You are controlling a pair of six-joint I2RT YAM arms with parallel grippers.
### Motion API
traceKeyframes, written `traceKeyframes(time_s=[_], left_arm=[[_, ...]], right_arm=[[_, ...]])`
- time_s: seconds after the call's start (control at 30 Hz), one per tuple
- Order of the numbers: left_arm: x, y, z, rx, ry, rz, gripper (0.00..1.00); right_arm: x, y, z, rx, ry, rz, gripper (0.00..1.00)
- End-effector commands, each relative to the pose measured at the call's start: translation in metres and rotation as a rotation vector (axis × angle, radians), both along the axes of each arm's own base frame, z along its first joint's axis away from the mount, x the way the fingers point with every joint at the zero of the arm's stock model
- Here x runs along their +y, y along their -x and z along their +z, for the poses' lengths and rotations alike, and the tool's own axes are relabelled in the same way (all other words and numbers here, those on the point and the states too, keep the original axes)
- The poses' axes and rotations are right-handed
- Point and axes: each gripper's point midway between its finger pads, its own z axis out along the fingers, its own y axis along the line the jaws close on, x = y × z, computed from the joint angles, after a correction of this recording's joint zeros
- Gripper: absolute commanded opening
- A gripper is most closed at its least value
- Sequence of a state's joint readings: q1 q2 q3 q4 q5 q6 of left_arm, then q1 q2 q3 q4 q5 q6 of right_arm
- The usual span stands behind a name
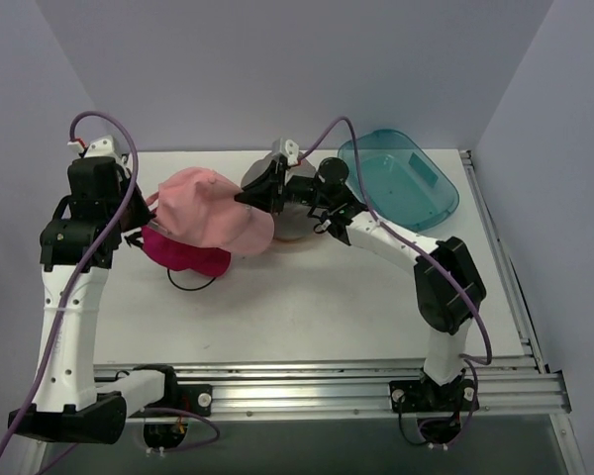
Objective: Stack the hats
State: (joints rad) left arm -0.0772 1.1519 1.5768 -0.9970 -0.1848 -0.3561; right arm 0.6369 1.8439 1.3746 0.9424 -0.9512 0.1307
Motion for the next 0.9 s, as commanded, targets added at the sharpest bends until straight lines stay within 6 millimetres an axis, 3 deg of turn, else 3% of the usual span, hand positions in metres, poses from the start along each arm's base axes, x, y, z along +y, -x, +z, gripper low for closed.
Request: traceKeyframes(time_s=[0.0, 0.1, 0.4, 0.43, 0.73, 0.87], left_arm=[[0.000, -0.024, 0.016, -0.100, 0.021, -0.049, 0.02], [0.011, -0.032, 0.007, -0.070, 0.041, -0.032, 0.02], [0.039, -0.045, -0.020, -0.006, 0.049, 0.023, 0.02], [0.040, -0.046, -0.022, -0.004, 0.053, 0.027, 0.02], [0.058, -0.054, -0.055, 0.069, 0.051, 0.079, 0.02], [0.068, -0.053, -0.056, 0.082, 0.027, 0.111, 0.02]], right_arm=[[0.011, 0.001, 0.038, -0.129, -0.099, 0.037, 0.00], [0.019, 0.001, 0.039, -0.127, -0.121, 0.066, 0.00], [0.047, -0.013, 0.010, -0.094, -0.088, 0.078, 0.00], [0.050, -0.012, 0.014, -0.099, -0.093, 0.087, 0.01], [0.069, -0.021, -0.010, -0.055, -0.065, 0.093, 0.08], [0.074, -0.027, -0.024, -0.022, -0.041, 0.085, 0.13]])
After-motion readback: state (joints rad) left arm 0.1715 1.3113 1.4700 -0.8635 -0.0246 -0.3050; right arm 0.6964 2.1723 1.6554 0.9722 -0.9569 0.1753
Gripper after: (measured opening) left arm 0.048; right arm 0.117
